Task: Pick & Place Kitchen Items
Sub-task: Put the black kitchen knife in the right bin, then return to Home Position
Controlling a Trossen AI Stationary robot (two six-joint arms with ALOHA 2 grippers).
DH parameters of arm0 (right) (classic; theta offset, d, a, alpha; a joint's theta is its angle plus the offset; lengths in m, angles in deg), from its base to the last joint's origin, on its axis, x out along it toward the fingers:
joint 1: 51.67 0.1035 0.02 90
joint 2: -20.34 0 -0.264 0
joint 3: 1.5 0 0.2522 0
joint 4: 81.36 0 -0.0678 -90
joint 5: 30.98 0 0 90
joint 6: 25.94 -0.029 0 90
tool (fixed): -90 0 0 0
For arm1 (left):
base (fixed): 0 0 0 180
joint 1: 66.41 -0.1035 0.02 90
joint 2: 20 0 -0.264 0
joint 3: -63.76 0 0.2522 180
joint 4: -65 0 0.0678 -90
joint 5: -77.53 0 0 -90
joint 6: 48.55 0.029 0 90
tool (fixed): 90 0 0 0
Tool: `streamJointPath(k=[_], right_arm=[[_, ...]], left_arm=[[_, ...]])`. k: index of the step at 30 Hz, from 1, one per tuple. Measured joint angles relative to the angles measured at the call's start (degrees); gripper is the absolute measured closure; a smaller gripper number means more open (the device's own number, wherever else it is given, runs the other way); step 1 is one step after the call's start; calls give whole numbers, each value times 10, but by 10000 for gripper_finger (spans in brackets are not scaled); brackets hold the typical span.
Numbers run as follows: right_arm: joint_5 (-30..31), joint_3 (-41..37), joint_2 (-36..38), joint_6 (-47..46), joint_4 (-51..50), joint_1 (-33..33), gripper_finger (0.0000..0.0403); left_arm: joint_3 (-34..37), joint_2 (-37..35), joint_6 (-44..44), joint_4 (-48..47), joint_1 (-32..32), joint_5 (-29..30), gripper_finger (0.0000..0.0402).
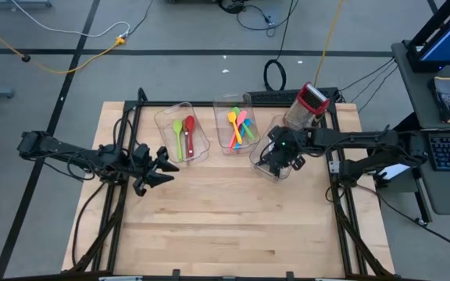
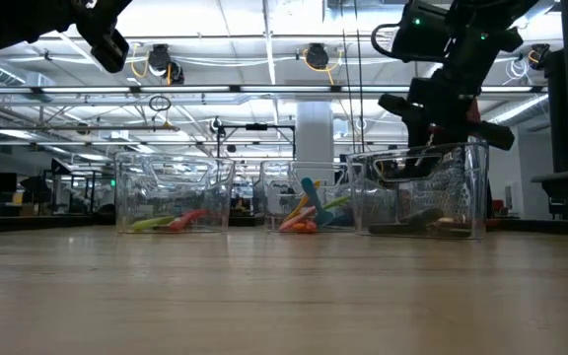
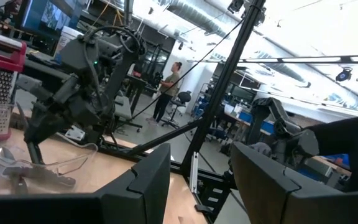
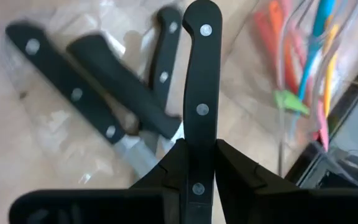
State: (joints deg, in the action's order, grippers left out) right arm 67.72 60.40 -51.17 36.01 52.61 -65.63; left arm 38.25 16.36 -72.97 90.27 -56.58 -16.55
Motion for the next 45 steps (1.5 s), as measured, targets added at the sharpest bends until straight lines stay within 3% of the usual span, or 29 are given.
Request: streamJointPath(k=[6,16,32,40,45], right_arm=[[-45,-24,0,-47,50,-3,355],[-63,-60,0,-137,87,-4,343],[-54,-70,0,-178,115,-3,313],[63,-70,21,-178,131,24,319],[79,-70,68,-183,156,51,330]], left_arm=[[0,0,1,-8,0,14,229],[0,0,-1,-21,0,33,229],[0,0,-3,-20,0,32,229],[0,0,-1,-20,0,32,229],[0,0,-1,-20,0,32,229]])
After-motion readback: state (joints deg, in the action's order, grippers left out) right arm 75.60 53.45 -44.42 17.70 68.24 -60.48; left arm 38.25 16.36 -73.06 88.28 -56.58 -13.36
